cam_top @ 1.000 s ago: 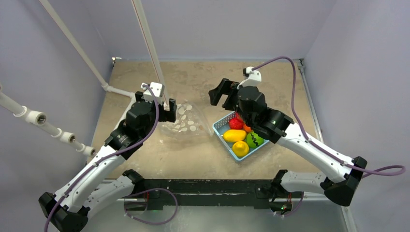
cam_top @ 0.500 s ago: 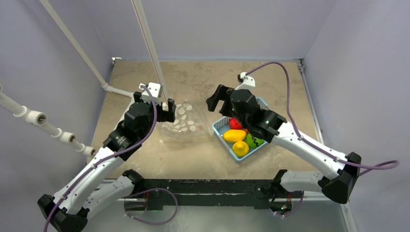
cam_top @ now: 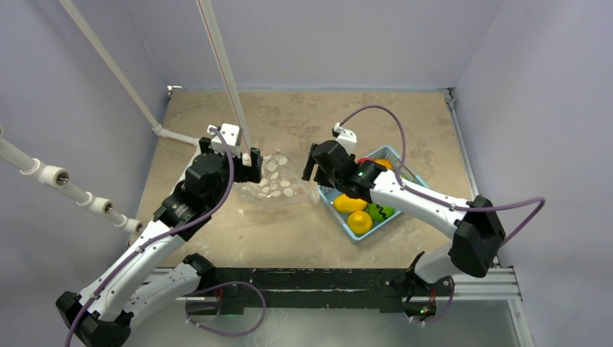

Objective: Place the food in the zip-top bag and seal the zipper

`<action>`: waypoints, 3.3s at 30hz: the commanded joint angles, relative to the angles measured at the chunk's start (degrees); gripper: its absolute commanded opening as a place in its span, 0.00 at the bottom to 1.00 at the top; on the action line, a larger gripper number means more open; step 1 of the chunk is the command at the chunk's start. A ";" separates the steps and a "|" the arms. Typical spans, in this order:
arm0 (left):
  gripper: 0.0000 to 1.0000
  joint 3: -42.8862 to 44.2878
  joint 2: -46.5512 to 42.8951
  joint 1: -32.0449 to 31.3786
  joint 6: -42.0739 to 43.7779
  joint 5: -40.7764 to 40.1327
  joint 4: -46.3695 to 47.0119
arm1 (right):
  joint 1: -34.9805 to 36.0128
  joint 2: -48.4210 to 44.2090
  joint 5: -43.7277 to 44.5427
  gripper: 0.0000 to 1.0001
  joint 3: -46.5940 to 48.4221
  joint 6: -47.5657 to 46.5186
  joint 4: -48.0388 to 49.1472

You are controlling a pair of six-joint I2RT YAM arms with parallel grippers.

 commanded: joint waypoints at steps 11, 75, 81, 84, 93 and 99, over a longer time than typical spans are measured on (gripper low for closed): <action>1.00 1.67 -1.04 -0.08 0.72 -0.67 0.87 | -3.60 3.89 2.51 0.72 -1.20 6.53 -3.77; 0.98 2.13 1.41 -0.19 -2.96 0.04 -0.87 | -4.93 3.27 -0.86 0.04 -10.43 -13.18 6.00; 0.97 1.25 -1.13 -0.19 -4.81 -1.52 -2.90 | -4.58 0.09 -0.17 0.34 -8.79 -13.26 5.16; 0.97 1.33 -1.23 -0.19 -5.34 -2.11 -4.45 | -4.43 -1.40 0.04 0.41 -6.39 -13.92 4.09; 0.97 1.83 -0.06 -0.19 -11.62 -4.24 -10.52 | -4.14 -3.21 -5.89 0.59 0.17 -18.15 6.72; 0.97 2.42 -0.21 -0.19 -16.32 -7.58 -15.73 | -4.10 1.08 -9.54 0.72 3.88 -19.75 10.72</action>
